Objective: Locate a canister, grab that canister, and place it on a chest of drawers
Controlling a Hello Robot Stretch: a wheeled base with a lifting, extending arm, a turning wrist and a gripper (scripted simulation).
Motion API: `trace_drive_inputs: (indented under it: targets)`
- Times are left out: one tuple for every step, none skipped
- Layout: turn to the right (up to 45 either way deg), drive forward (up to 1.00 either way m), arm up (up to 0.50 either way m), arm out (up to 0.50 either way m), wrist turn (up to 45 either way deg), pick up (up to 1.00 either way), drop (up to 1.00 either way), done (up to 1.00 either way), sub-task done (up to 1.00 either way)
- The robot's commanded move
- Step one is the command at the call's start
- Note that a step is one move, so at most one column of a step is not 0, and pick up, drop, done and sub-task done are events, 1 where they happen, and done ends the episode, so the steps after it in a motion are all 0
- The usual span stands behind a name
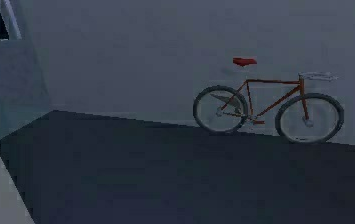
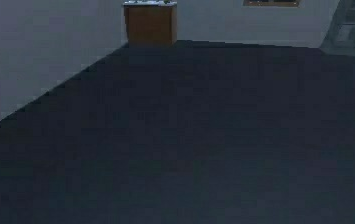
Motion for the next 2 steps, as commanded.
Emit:
trace_drive_inputs:
  targets:
    - [0.0, 0.65, 0.00, 0.00, 0.0, 0.00, 0.00, 0.00, 0.00]
    - [-27.0, 0.00, 0.00, 0.00, 0.0, 0.00, 0.00, 0.00, 0.00]
